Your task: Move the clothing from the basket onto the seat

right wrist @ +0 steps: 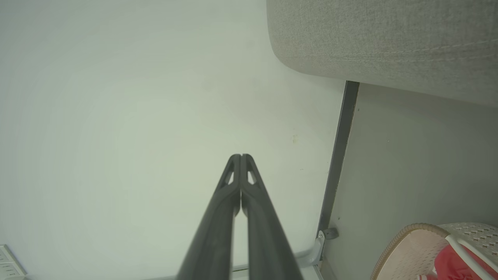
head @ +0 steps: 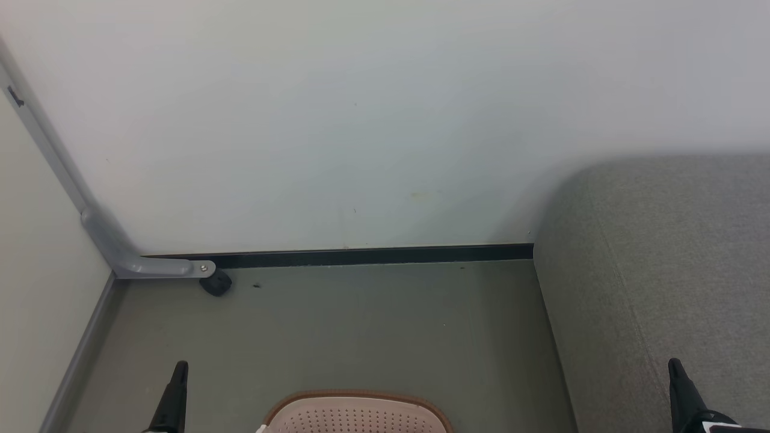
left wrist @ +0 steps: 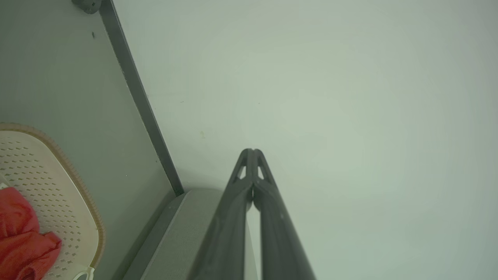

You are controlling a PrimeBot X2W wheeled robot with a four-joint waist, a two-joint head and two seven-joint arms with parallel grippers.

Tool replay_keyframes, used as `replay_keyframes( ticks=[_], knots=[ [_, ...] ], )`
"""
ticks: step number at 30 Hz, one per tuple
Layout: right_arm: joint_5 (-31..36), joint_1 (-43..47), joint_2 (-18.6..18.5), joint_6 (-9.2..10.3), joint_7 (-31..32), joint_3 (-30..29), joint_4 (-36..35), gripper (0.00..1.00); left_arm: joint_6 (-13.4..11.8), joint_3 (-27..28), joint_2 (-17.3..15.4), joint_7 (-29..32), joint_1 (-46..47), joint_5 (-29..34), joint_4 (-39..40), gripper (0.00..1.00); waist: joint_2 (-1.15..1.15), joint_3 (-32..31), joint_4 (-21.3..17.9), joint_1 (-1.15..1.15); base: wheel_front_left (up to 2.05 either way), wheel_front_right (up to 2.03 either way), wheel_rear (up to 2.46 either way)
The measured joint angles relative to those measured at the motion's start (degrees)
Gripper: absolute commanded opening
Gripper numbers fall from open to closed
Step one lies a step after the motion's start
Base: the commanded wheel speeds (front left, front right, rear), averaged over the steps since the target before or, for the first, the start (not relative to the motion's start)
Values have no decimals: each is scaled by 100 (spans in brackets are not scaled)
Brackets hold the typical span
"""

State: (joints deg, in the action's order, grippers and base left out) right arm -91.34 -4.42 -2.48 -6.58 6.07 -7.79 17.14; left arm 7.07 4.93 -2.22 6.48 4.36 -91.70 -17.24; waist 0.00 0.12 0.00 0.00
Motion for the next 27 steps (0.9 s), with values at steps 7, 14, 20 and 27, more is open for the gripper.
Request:
replay_keyframes(
  ticks=[7,14,20,27],
  knots=[
    [-1,0,0,0,0,0,-1,0,0,0,0,0,0,0,0,0,0,0,0,0,0,0,0],
    [0,0,0,0,0,0,-1,0,0,0,0,0,0,0,0,0,0,0,0,0,0,0,0],
    [0,0,0,0,0,0,-1,0,0,0,0,0,0,0,0,0,0,0,0,0,0,0,0],
    [0,0,0,0,0,0,-1,0,0,0,0,0,0,0,0,0,0,0,0,0,0,0,0]
  ],
)
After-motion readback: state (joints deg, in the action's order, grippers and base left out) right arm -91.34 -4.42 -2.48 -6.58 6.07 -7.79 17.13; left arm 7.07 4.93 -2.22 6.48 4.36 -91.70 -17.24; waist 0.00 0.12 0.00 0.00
